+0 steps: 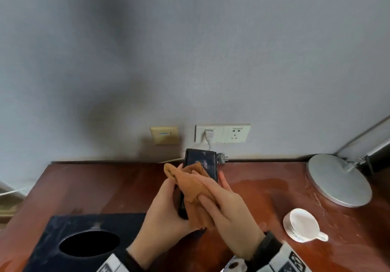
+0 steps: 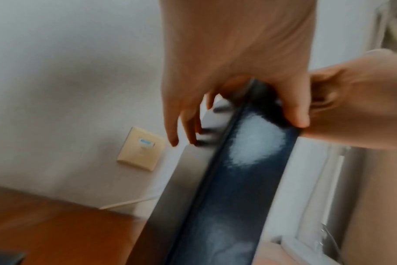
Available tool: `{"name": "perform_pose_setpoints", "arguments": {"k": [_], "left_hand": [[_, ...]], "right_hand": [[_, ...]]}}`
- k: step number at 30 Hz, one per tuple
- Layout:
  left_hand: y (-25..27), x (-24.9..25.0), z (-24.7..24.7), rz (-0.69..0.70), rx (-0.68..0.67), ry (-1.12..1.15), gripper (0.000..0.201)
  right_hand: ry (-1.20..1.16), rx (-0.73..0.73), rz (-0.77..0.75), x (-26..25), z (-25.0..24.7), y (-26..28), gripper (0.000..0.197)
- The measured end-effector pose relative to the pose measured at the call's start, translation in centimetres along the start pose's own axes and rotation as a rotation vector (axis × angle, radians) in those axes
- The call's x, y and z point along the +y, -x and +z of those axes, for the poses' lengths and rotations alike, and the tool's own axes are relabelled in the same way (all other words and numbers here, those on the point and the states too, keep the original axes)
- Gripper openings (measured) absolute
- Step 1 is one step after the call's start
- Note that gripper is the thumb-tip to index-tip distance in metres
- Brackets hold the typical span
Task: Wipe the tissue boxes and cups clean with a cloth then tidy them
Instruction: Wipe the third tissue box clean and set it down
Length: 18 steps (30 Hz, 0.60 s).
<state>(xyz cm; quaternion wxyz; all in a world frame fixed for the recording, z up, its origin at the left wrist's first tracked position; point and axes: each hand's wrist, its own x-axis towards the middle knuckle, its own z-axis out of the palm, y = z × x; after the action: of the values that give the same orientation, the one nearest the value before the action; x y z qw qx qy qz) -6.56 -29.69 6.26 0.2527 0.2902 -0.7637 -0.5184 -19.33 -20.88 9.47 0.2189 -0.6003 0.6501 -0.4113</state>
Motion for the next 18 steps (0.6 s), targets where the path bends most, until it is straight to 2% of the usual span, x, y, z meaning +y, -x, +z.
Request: {"name": "perform_pose_setpoints", "arguments": {"k": [2,3,5,6,8,10,11,15,18], "left_hand": [[0.7,0.5,0.8,-0.06,0.126,-0.128,0.054],[0.7,0.4,1.0,-0.095,0.175,-0.197,0.05],[0.2,-0.1,1.7,-0.06,0.216,-0.241,0.066],[-0.1,-0.1,1.8,-0.052,0.221,-0.208,0.075],[-0.9,0.1,1.4,-0.052,0.212,-0.183,0.086],[-1.7,0.4,0.1,-0.016,0.165,-0.216,0.085],[-2.2,0.5,-0.9,-0.012,0.104,-0.215,0.082],[-4.4,0.6,-3.7,-0.057,-0.163,-0.189,0.078],[-5.8,0.3,-4.4,-0.067,-0.199,-0.154,0.078]], "right_hand": [[0.077,0.012,-0.04,-0.5,0.8,-0.4,0.042],[0.101,0.013,-0.065,-0.8,1.0,-0.7,0.041],[0.076,0.022,-0.073,-1.4,0.9,-1.6,0.036],[0.026,0.072,-0.044,-1.5,0.3,-2.1,0.035],[-0.078,0.28,0.048,-1.7,-1.8,-3.0,0.042],[-0.097,0.476,0.083,-1.3,-4.5,-3.8,0.045],[-0.078,0.525,0.085,-1.0,-5.6,-4.1,0.044],[0.066,0.461,0.052,-1.4,-6.8,-4.5,0.05],[0.233,0.282,-0.079,-1.8,-3.7,-4.4,0.056]]}}
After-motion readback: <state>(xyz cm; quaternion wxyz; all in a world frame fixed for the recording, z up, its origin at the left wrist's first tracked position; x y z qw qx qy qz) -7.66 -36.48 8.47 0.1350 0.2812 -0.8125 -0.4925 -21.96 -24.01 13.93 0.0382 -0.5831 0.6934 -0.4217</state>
